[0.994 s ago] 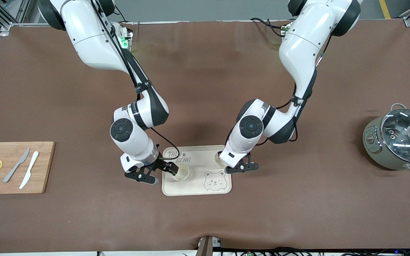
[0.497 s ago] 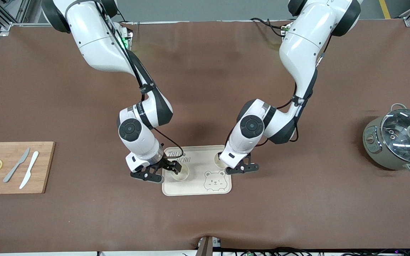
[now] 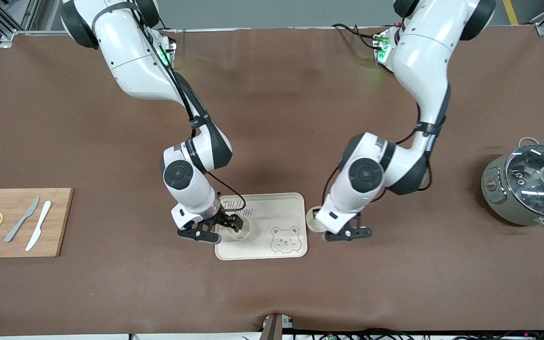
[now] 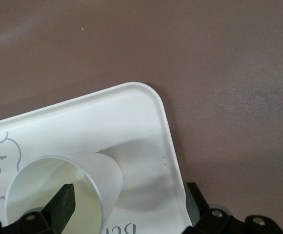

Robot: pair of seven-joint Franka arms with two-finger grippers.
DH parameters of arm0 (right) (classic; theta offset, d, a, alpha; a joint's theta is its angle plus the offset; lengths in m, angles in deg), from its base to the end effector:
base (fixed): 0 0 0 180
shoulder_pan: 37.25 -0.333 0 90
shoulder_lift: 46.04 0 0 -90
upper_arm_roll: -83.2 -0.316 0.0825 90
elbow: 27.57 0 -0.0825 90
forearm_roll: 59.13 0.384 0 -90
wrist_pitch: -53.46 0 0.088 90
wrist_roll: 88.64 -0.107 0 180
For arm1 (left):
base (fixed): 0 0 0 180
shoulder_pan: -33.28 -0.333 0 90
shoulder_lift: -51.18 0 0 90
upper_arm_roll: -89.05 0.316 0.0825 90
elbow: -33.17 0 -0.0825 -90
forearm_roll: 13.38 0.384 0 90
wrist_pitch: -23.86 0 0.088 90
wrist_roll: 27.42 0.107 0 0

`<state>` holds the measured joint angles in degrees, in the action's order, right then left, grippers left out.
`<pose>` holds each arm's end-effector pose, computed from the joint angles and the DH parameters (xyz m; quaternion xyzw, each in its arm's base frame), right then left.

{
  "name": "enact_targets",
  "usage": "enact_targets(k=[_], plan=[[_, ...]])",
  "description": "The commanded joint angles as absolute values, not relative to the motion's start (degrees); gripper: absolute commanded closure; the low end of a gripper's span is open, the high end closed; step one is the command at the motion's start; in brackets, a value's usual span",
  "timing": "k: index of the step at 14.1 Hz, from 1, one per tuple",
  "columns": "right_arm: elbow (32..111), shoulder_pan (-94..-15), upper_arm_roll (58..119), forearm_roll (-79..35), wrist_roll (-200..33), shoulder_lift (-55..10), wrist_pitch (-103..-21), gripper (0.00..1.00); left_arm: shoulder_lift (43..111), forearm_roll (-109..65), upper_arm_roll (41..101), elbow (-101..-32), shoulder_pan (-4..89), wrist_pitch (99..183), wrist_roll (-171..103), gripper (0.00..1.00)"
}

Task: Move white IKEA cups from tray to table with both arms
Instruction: 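Close the right gripper on one cup while the left gripper grasps the other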

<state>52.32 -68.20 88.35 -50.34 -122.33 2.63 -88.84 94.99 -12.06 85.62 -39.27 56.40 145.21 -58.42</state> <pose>0.6727 0.3418 0.2236 -0.9869 0.1035 -0.0946 0.0797 0.6822 -0.3267 0.3100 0.9980 0.0425 0.0346 0.0307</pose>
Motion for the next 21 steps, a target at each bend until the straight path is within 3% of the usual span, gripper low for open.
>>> enact_targets(k=[1,6,7,8,10,16,21], plan=[[50.12,-69.42,89.09,-51.84,-124.67,4.49,-89.36,0.00,91.09,-10.75,85.62,-40.13,53.42,141.38,-54.42,1.00],[49.69,-69.42,89.09,-52.63,-124.59,4.58,-89.28,0.00,90.12,-10.75,85.71,-40.49,46.48,139.27,-41.95,1.00],[49.69,-69.34,89.09,-52.63,-124.59,4.67,-89.19,0.06,89.94,-10.75,85.62,-40.49,44.63,139.00,-38.61,1.00],[49.69,-69.25,89.00,-52.63,-124.59,4.67,-89.10,0.25,89.94,-10.83,85.62,-40.57,42.96,139.00,-36.14,1.00],[49.60,-69.25,89.00,-52.63,-124.59,4.58,-88.92,0.50,90.20,-10.75,85.62,-41.36,39.62,139.00,-32.53,1.00],[49.60,-68.81,89.00,-52.63,-124.50,4.67,-88.92,0.98,91.08,-10.75,85.62,-43.56,31.35,139.00,-23.74,1.00],[49.60,-68.81,89.00,-52.63,-124.41,4.85,-89.10,1.00,93.01,-10.66,85.62,-43.48,28.88,141.28,-18.36,1.00]])
